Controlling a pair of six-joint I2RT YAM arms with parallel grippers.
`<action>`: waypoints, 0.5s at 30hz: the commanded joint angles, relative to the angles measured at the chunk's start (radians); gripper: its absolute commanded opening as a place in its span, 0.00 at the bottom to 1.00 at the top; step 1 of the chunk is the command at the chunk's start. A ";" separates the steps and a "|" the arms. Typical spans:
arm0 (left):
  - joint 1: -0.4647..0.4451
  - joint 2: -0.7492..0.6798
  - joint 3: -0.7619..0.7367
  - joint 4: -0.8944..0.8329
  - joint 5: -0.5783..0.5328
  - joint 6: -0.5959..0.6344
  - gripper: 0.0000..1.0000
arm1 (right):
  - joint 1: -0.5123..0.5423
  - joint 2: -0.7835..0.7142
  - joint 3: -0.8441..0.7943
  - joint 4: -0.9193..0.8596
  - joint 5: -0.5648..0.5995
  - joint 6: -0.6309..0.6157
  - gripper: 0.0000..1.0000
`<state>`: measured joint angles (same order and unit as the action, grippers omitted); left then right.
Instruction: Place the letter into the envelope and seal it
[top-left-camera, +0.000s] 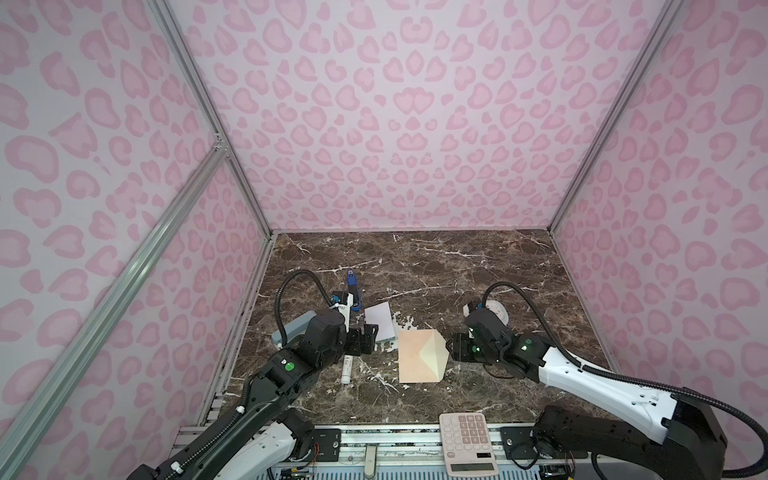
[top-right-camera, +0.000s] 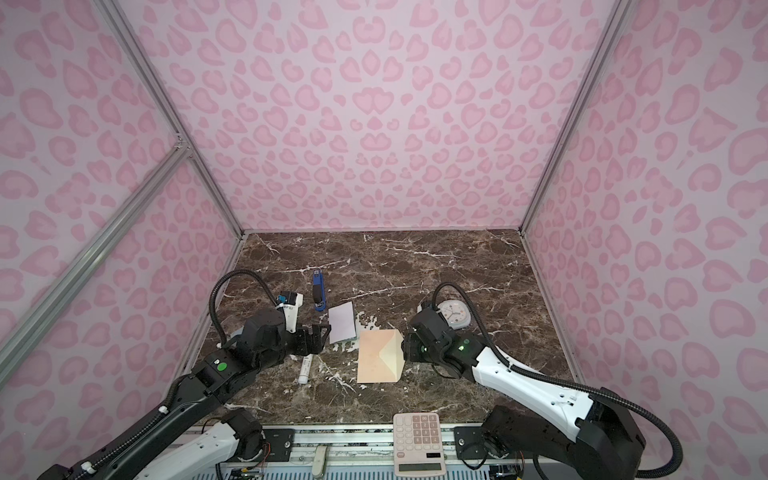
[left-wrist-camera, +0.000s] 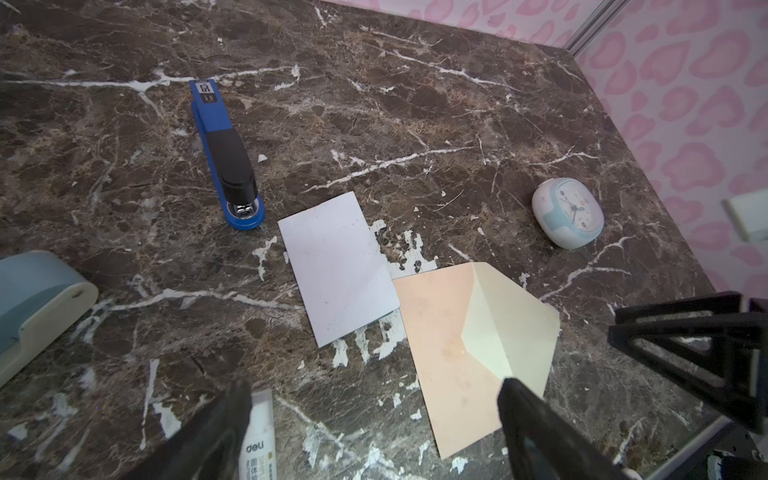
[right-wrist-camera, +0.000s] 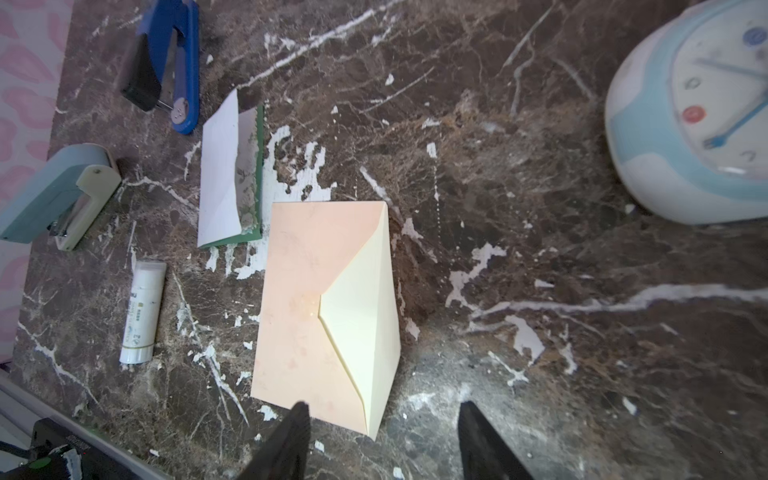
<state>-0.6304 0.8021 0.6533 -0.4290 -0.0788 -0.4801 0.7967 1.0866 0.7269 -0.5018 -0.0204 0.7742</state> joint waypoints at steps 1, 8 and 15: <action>0.000 0.017 0.009 -0.054 -0.019 -0.025 0.94 | 0.000 -0.033 0.030 -0.064 0.068 -0.032 0.59; 0.002 0.124 0.040 -0.178 -0.053 -0.064 0.94 | 0.010 -0.073 0.034 0.032 0.062 -0.036 0.58; -0.001 0.250 0.048 -0.290 -0.049 -0.164 0.88 | 0.068 -0.085 0.009 0.142 0.109 -0.049 0.57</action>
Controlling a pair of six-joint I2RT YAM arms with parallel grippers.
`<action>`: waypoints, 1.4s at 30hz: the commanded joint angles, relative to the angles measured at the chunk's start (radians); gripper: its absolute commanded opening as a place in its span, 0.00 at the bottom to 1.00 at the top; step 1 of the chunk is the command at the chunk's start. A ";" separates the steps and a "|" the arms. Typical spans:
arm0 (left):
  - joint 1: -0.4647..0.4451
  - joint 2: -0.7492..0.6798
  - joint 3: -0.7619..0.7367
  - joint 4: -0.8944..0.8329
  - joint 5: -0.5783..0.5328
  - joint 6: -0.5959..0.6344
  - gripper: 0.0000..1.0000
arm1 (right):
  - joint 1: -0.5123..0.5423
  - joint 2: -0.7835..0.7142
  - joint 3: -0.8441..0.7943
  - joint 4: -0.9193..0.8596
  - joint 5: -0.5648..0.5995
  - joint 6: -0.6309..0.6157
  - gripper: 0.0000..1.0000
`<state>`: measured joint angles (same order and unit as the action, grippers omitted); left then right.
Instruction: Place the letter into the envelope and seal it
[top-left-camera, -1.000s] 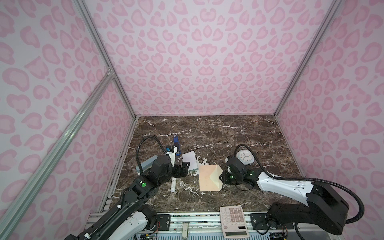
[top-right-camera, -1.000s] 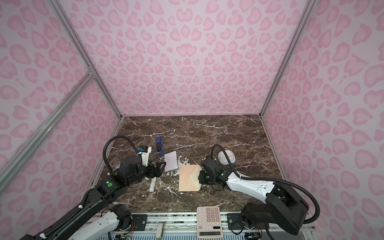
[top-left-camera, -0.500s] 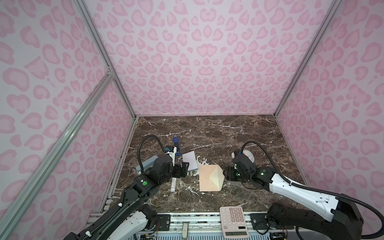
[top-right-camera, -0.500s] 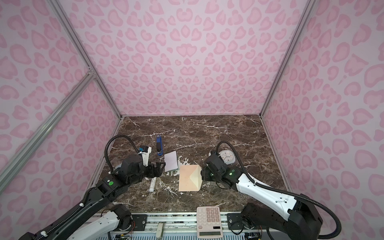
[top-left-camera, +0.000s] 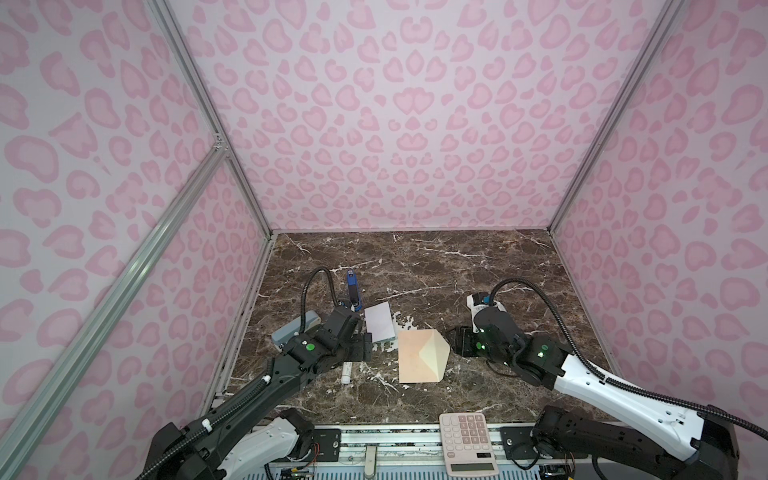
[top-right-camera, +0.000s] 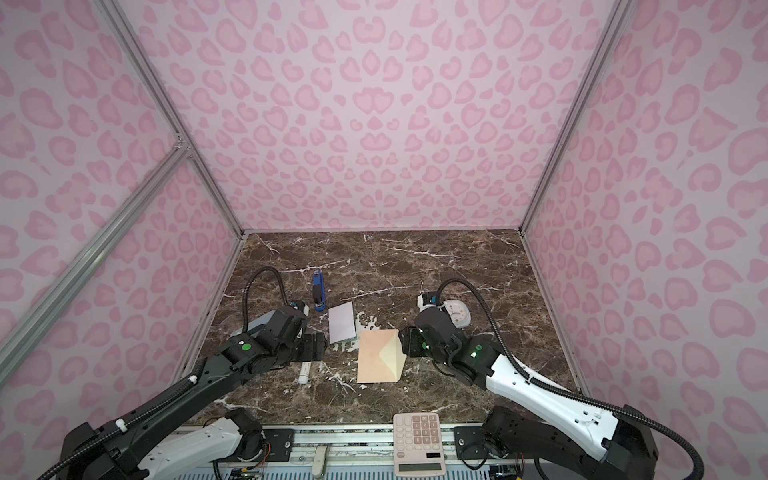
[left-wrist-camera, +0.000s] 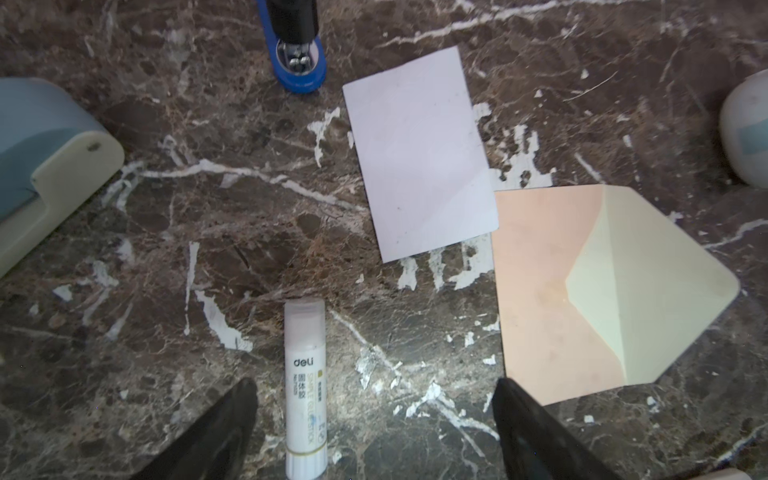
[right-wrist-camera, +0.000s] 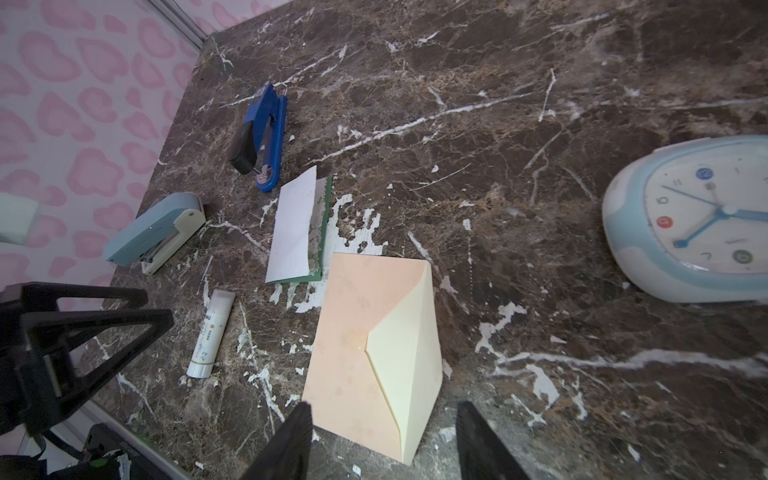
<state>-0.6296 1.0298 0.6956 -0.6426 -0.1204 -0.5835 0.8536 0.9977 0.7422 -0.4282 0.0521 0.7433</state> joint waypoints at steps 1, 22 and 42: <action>-0.003 0.033 0.001 -0.086 -0.007 -0.083 0.86 | 0.013 0.010 -0.006 0.074 0.034 -0.023 0.57; 0.017 0.292 0.015 -0.099 0.013 -0.075 0.53 | 0.016 0.020 -0.018 0.123 0.045 -0.070 0.57; 0.068 0.381 0.009 -0.049 0.051 0.008 0.38 | 0.015 0.011 -0.046 0.140 0.056 -0.055 0.57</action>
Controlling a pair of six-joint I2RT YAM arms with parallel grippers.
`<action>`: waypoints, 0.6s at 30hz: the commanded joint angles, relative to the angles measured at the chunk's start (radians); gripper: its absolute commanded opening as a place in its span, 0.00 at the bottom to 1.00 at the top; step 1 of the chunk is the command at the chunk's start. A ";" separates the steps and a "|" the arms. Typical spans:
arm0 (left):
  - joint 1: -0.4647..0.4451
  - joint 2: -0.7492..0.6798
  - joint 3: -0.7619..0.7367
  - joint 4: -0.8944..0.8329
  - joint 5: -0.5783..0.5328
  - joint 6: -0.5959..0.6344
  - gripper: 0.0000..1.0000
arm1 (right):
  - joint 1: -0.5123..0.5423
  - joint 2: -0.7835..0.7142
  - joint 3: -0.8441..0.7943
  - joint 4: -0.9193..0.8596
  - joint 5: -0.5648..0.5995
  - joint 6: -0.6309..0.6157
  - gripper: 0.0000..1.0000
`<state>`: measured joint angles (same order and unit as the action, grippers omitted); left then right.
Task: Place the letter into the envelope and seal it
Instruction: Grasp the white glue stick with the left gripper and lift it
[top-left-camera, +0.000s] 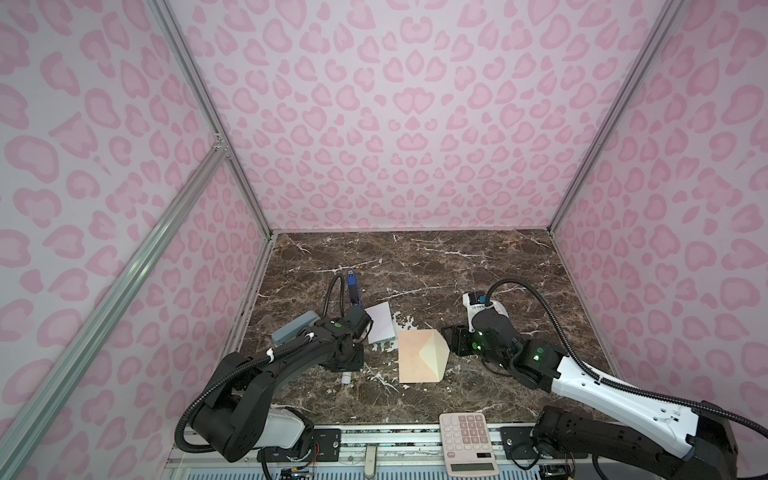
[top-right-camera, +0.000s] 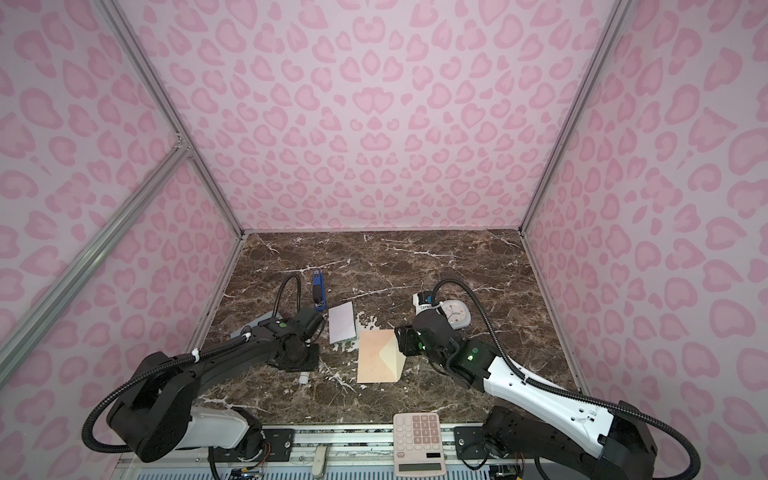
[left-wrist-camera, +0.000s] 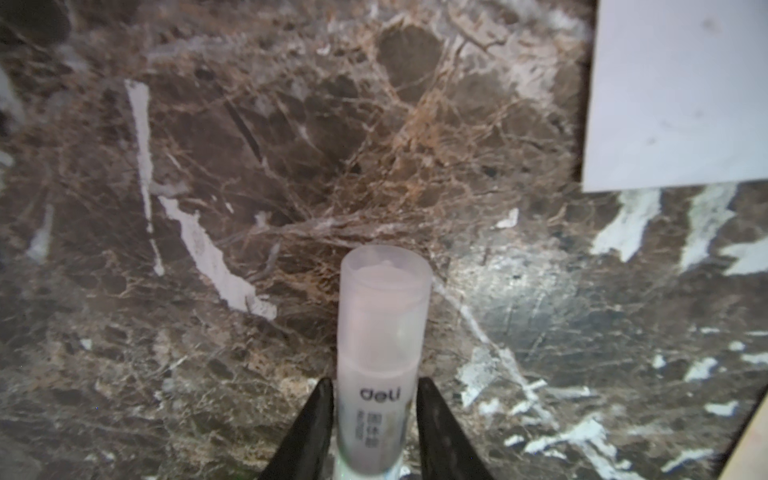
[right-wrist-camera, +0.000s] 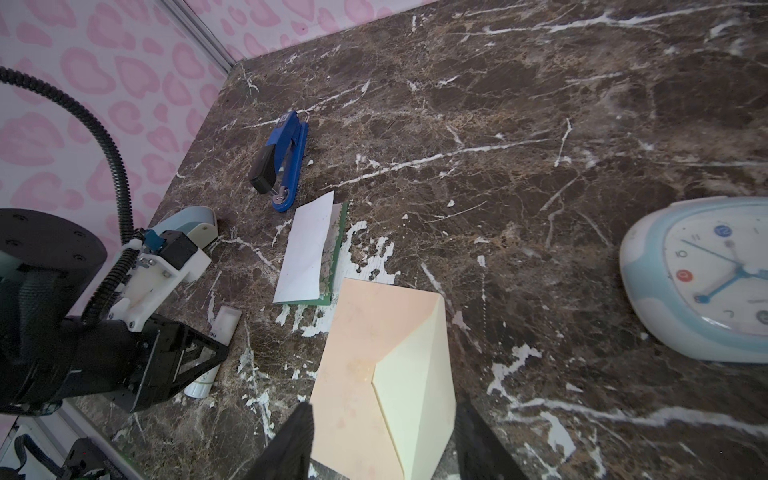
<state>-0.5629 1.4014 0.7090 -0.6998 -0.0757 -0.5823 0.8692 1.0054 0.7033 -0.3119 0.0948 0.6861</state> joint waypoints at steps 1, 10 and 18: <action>0.001 0.013 -0.008 0.012 0.006 0.008 0.33 | 0.000 0.003 -0.007 0.024 0.012 0.001 0.57; 0.003 0.043 -0.027 0.034 0.015 0.012 0.28 | -0.001 0.004 -0.010 0.018 0.014 0.002 0.57; -0.004 0.009 -0.002 0.025 0.020 0.038 0.21 | -0.002 -0.001 -0.005 0.017 0.017 0.006 0.57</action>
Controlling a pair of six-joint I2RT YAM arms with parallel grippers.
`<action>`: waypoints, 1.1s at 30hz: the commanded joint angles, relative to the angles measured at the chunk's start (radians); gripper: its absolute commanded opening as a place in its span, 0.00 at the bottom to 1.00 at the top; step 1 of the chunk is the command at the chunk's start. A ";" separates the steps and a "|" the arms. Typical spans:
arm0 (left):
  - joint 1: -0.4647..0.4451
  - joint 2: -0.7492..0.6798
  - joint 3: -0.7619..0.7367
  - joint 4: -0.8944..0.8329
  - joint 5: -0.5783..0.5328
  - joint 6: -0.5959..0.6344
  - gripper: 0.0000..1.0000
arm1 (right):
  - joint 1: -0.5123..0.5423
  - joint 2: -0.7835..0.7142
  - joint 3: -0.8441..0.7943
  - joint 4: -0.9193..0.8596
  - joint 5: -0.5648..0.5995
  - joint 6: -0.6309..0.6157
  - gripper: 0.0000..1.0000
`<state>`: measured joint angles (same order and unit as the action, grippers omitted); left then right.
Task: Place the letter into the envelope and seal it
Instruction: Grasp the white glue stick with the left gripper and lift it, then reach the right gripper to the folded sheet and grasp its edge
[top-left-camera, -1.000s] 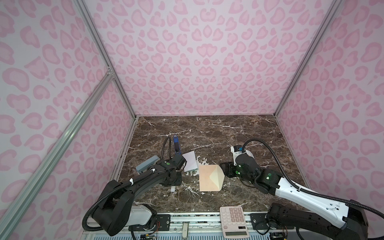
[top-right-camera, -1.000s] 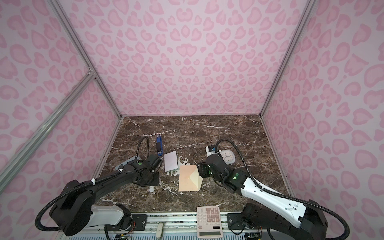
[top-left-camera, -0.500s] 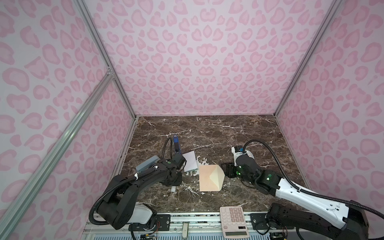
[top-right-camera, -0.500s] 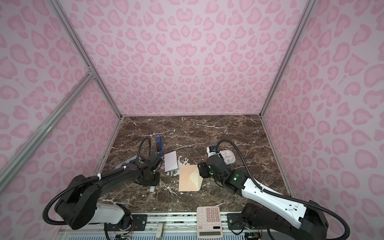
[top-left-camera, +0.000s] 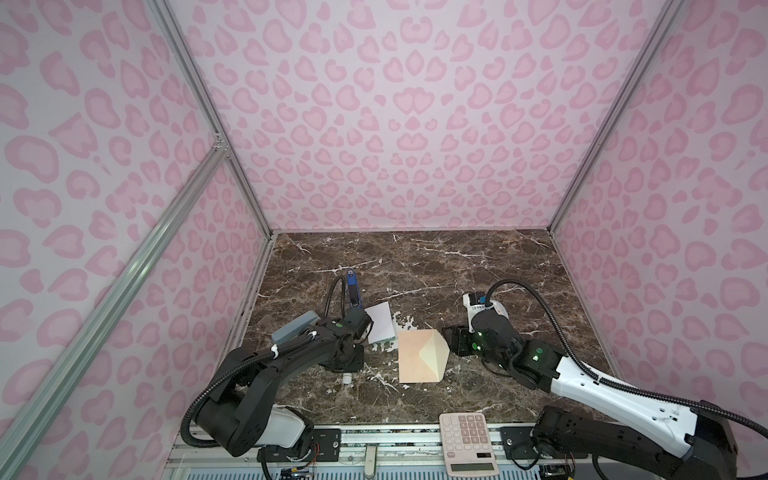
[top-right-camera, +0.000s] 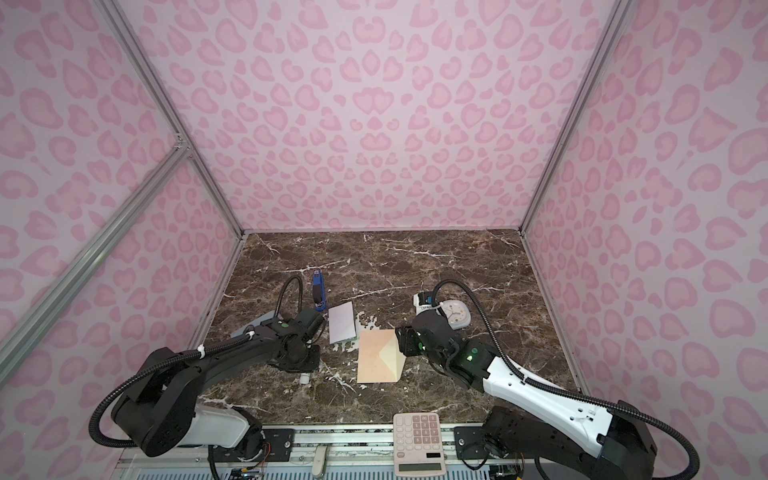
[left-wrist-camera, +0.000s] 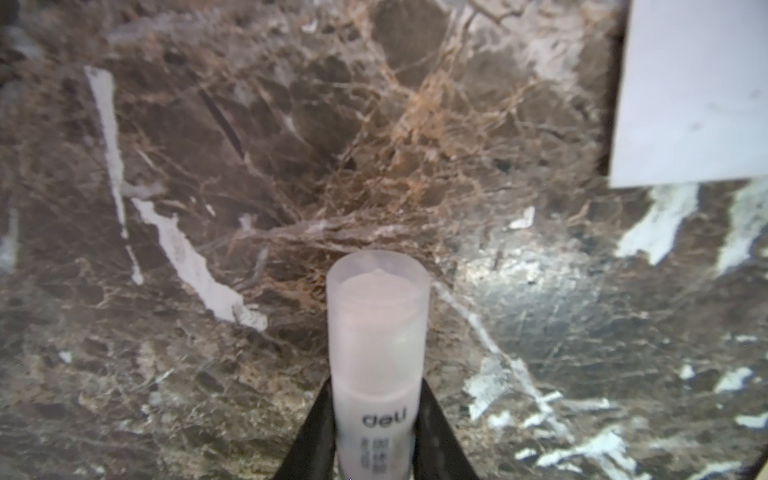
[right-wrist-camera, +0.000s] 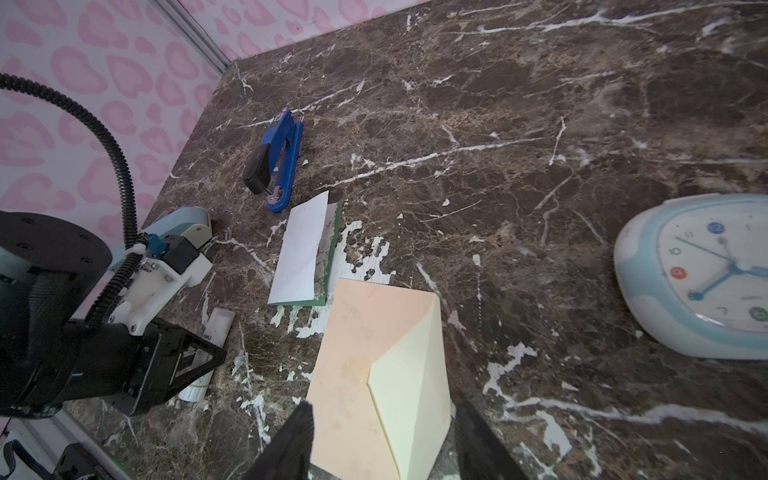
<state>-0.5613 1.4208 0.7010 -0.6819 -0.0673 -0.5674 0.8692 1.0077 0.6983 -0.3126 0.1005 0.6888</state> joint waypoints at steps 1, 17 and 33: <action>-0.014 -0.028 0.016 0.006 0.010 0.031 0.21 | 0.000 -0.004 0.000 0.017 0.011 0.004 0.57; -0.167 -0.175 0.258 -0.002 -0.012 0.126 0.20 | -0.002 -0.051 0.072 -0.004 0.068 -0.037 0.57; -0.137 -0.041 0.082 0.024 0.052 0.021 0.20 | -0.004 0.031 0.052 0.040 0.038 -0.032 0.57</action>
<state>-0.7109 1.3708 0.8051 -0.6609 -0.0162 -0.5076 0.8639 1.0187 0.7570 -0.3092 0.1501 0.6628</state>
